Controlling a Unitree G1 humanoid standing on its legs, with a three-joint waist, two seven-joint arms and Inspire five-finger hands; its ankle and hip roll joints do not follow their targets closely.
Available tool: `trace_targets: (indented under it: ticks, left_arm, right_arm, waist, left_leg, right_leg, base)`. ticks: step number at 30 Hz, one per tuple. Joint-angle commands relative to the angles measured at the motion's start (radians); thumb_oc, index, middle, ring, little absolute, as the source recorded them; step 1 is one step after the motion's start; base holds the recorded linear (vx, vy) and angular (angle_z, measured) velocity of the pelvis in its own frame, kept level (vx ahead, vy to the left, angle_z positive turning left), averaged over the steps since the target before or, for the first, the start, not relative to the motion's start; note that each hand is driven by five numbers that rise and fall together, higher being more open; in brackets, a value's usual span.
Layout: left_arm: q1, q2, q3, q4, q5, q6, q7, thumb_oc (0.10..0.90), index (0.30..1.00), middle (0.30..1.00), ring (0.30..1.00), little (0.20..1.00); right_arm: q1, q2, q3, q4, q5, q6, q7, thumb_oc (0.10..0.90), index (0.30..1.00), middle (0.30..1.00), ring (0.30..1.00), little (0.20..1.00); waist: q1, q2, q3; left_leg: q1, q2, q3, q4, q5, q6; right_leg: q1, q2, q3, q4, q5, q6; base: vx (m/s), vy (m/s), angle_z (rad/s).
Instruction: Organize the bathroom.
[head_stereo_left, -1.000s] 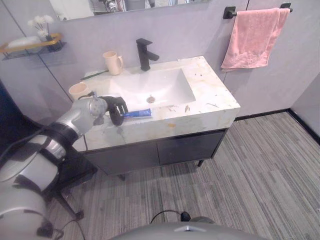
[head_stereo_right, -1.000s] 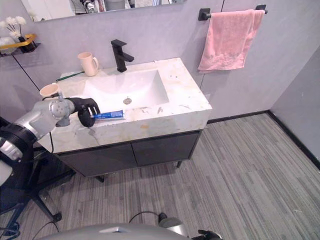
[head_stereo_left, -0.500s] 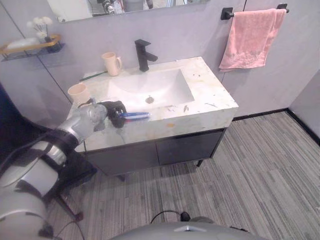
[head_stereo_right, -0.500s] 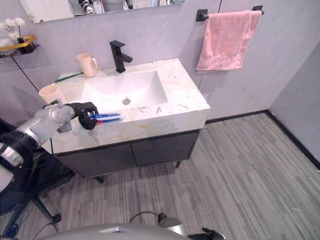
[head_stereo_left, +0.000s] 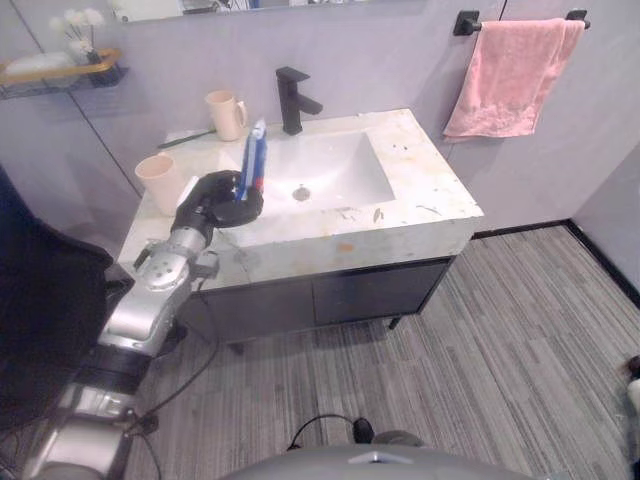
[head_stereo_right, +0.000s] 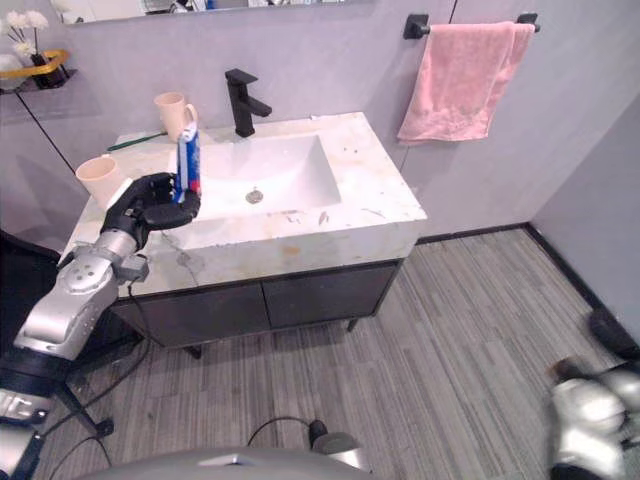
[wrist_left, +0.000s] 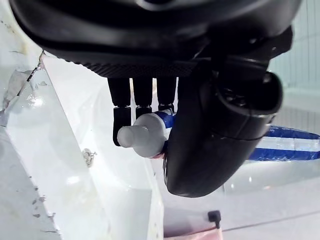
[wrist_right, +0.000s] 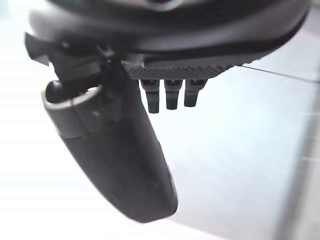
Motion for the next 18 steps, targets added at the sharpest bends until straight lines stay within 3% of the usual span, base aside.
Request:
trace_targets:
  ticks: [1,2,3,4,6,7,8,9,10,11,15,18]
  left_arm:
    - [-0.201,-0.038,-0.057,-0.090,0.028,-0.177,0.132,0.400,0.300,0.300,0.300,0.300]
    - [-0.212,-0.047,-0.073,-0.096,0.030,-0.172,0.150,0.400,0.300,0.300,0.300,0.300]
    - [-0.222,-0.076,-0.101,-0.100,0.020,-0.169,0.165,0.400,0.300,0.300,0.300,0.300]
    - [-0.224,-0.090,-0.113,-0.099,0.030,-0.167,0.164,0.400,0.300,0.300,0.300,0.300]
    - [-0.235,-0.122,-0.146,-0.079,0.034,-0.188,0.183,0.400,0.300,0.300,0.300,0.300]
    - [-0.236,-0.128,-0.148,-0.076,0.030,-0.191,0.182,0.400,0.300,0.300,0.300,0.300]
    - [-0.234,-0.157,-0.155,-0.068,0.041,-0.204,0.175,0.400,0.300,0.300,0.300,0.300]
    - [-0.232,-0.159,-0.152,-0.066,0.045,-0.207,0.175,0.400,0.300,0.300,0.300,0.300]
    - [-0.229,-0.177,-0.164,-0.060,0.040,-0.226,0.167,0.400,0.300,0.300,0.300,0.300]
    - [-0.227,-0.191,-0.170,-0.057,0.042,-0.228,0.166,0.400,0.300,0.300,0.300,0.300]
    - [-0.232,-0.217,-0.180,-0.028,0.037,-0.263,0.163,0.400,0.300,0.300,0.300,0.300]
    - [-0.214,-0.214,-0.171,-0.052,0.041,-0.257,0.145,0.400,0.300,0.300,0.300,0.300]
  right_arm:
    - [-0.308,-0.120,0.225,-0.237,-0.163,-0.137,-0.044,0.800,0.900,0.900,0.900,0.900]
    - [-0.367,-0.125,0.282,-0.272,-0.130,-0.142,-0.014,0.800,0.900,0.900,0.900,0.900]
    - [-0.461,-0.106,0.377,-0.328,-0.040,-0.176,0.101,0.800,0.900,0.900,0.900,0.900]
    - [-0.502,-0.094,0.419,-0.344,-0.013,-0.169,0.145,0.800,0.900,0.900,0.900,0.900]
    - [-0.630,-0.054,0.561,-0.347,0.040,-0.139,0.314,0.800,0.900,0.900,0.900,0.900]
    - [-0.651,-0.047,0.584,-0.345,0.044,-0.128,0.332,0.800,0.900,0.900,0.900,0.900]
    - [-0.715,-0.013,0.667,-0.349,0.110,-0.088,0.448,0.800,0.900,0.900,0.900,0.900]
    - [-0.723,-0.011,0.674,-0.346,0.130,-0.086,0.463,0.800,0.900,0.900,0.900,0.900]
    - [-0.763,0.029,0.722,-0.342,0.210,-0.042,0.573,0.800,0.900,0.900,0.900,0.900]
    - [-0.787,0.060,0.758,-0.335,0.237,-0.021,0.619,0.800,0.900,0.900,0.900,0.900]
    - [-0.846,0.163,0.861,-0.251,0.243,0.030,0.692,0.800,0.900,0.900,0.900,0.900]
    - [-0.826,0.198,0.875,-0.250,0.231,0.061,0.724,0.800,0.900,0.900,0.900,0.900]
  waist:
    - [0.030,-0.051,-0.061]
    - [0.035,-0.054,-0.060]
    - [0.050,-0.059,-0.067]
    - [0.057,-0.062,-0.069]
    - [0.075,-0.071,-0.075]
    - [0.076,-0.073,-0.075]
    - [0.090,-0.079,-0.080]
    - [0.088,-0.078,-0.081]
    - [0.101,-0.082,-0.084]
    - [0.110,-0.085,-0.085]
    - [0.130,-0.088,-0.092]
    - [0.140,-0.085,-0.093]
  left_leg:
    - [0.025,-0.053,0.017,0.049,-0.041,0.014]
    - [0.024,-0.053,0.015,0.049,-0.040,0.013]
    - [0.024,-0.054,0.010,0.046,-0.042,0.010]
    - [0.023,-0.054,0.009,0.046,-0.041,0.008]
    - [0.019,-0.055,0.005,0.046,-0.039,0.005]
    - [0.018,-0.055,0.004,0.046,-0.038,0.004]
    - [0.016,-0.055,0.002,0.045,-0.035,0.000]
    - [0.016,-0.055,0.002,0.044,-0.035,0.000]
    - [0.013,-0.055,-0.002,0.042,-0.034,-0.002]
    - [0.012,-0.056,-0.004,0.041,-0.034,-0.003]
    - [0.010,-0.058,-0.012,0.035,-0.028,-0.005]
    - [0.009,-0.057,-0.016,0.031,-0.023,-0.005]
  right_leg:
    - [-0.016,0.037,0.061,-0.005,-0.002,-0.029]
    - [-0.016,0.036,0.063,-0.005,-0.001,-0.029]
    - [-0.017,0.035,0.060,-0.005,-0.006,-0.027]
    - [-0.017,0.034,0.058,-0.005,-0.007,-0.027]
    - [-0.018,0.028,0.047,-0.005,-0.007,-0.026]
    - [-0.019,0.028,0.045,-0.005,-0.008,-0.026]
    - [-0.020,0.025,0.035,-0.005,-0.009,-0.028]
    - [-0.020,0.025,0.035,-0.005,-0.010,-0.028]
    - [-0.020,0.022,0.023,-0.005,-0.011,-0.030]
    - [-0.019,0.020,0.016,-0.005,-0.012,-0.030]
    - [-0.017,0.016,-0.005,-0.005,-0.015,-0.035]
    - [-0.016,0.013,-0.013,-0.005,-0.015,-0.037]
  base:
    - [-0.10,0.016,-0.36]
    - [-0.06,0.036,-0.39]
    - [-0.02,0.026,-0.22]
    - [-0.03,0.018,-0.11]
    - [-0.04,-0.006,0.04]
    - [-0.04,-0.005,0.13]
    - [-0.03,-0.002,0.19]
    - [-0.04,-0.016,0.20]
    - [-0.03,-0.024,0.21]
    - [-0.03,-0.028,0.17]
    - [-0.01,-0.015,0.23]
    - [0.00,-0.013,0.21]
